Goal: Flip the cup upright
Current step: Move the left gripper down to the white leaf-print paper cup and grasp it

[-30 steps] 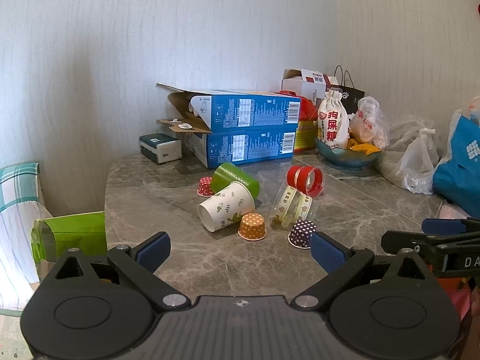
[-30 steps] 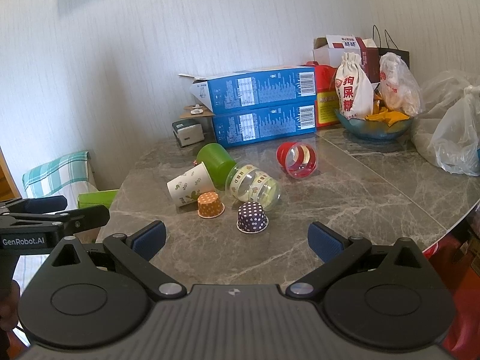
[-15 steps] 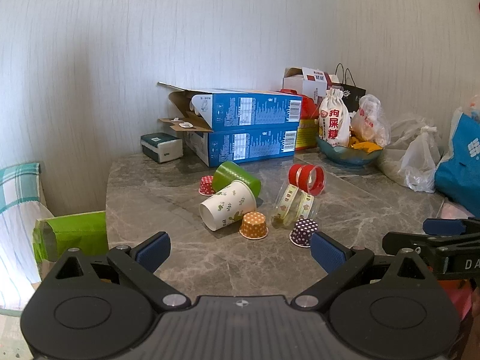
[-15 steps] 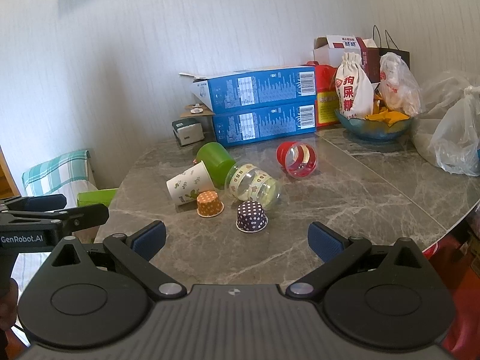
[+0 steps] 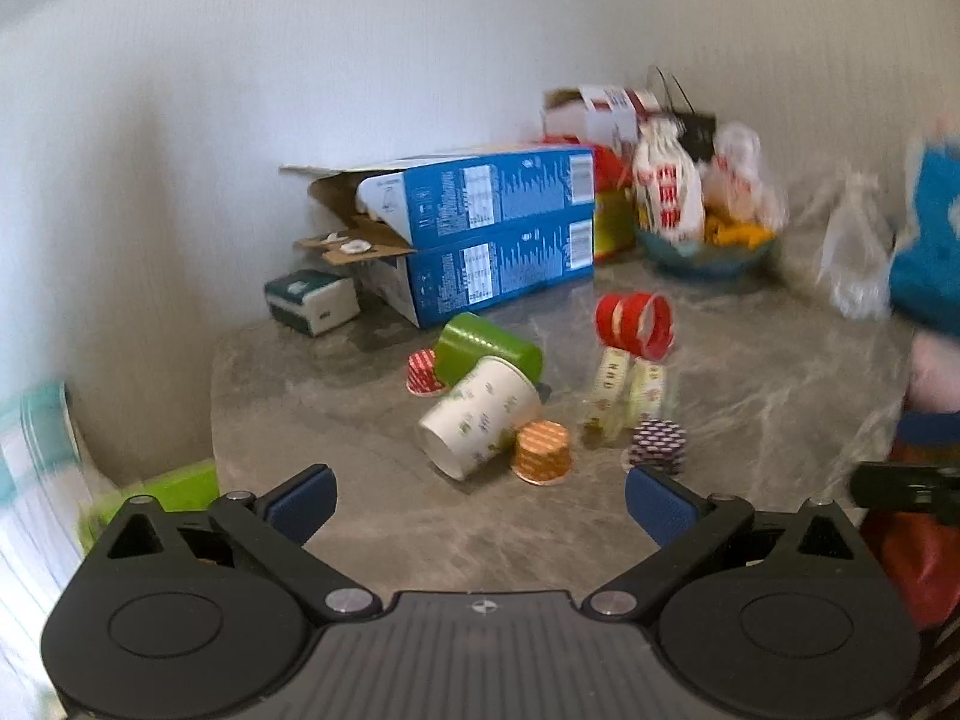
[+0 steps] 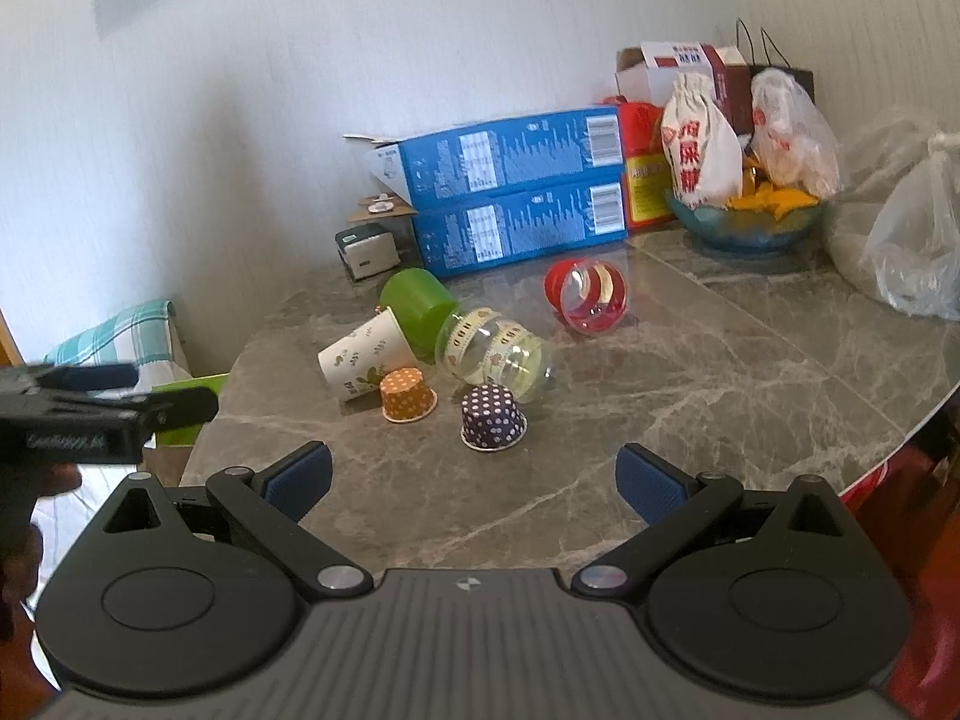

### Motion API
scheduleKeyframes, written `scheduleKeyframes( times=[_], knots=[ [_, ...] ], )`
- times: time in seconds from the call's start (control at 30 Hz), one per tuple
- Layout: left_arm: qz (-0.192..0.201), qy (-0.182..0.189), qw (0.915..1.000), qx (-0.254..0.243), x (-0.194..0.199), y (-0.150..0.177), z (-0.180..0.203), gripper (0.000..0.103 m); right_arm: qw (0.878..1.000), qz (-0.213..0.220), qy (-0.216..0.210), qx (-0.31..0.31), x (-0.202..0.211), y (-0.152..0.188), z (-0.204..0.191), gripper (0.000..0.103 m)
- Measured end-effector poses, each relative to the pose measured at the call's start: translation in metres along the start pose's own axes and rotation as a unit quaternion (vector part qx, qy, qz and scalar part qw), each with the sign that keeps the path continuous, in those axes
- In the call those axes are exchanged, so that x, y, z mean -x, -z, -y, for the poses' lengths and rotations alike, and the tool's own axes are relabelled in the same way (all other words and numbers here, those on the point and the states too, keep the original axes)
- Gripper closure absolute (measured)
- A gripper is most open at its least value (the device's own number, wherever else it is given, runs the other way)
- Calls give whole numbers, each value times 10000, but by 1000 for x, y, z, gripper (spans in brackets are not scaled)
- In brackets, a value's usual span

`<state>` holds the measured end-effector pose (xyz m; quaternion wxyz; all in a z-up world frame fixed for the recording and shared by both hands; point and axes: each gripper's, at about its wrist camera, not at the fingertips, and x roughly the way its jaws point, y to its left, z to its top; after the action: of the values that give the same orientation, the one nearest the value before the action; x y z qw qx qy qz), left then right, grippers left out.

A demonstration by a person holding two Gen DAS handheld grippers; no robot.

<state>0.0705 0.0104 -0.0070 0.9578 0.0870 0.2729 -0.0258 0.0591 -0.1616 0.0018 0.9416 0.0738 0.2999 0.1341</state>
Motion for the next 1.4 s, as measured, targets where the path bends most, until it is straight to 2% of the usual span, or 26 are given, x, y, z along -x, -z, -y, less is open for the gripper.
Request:
scheduleKeyframes(
  times=[0.2, 0.3, 0.47, 0.57, 0.87, 1.13, 1.2, 1.33, 1.4],
  knots=[
    [-476, 486, 9954, -677, -56, -42, -15, 0, 9998, -152, -49, -155, -10, 1, 15, 1],
    [-848, 658, 9882, -1091, -95, -55, -12, 3, 9990, -249, -159, -325, -14, 3, 23, 1],
    [-1515, 970, 9721, -1503, -155, -64, -9, 15, 9977, -486, -141, -455, -22, 9, 33, 1],
    [-1738, 1153, 9654, -1566, -174, -67, -11, 15, 9970, -560, -57, -530, -23, 11, 42, 1],
    [-2124, 1159, 9530, -1825, -204, -74, -10, 18, 9953, -579, 20, -780, -25, 9, 60, 1],
    [-2315, 1315, 9493, -1672, -227, -73, -12, 19, 9955, -532, -107, -776, -25, 5, 58, 1],
    [-2329, 1367, 9501, -1564, -228, -74, -14, 26, 9960, -498, -139, -724, -23, 4, 56, 1],
    [-2540, 1422, 9457, -1445, -237, -64, -16, 39, 9960, -483, -177, -731, -22, 6, 55, 1],
    [-2500, 1381, 9481, -1400, -237, -61, -18, 39, 9958, -476, -195, -761, -22, 7, 56, 1]
  ],
)
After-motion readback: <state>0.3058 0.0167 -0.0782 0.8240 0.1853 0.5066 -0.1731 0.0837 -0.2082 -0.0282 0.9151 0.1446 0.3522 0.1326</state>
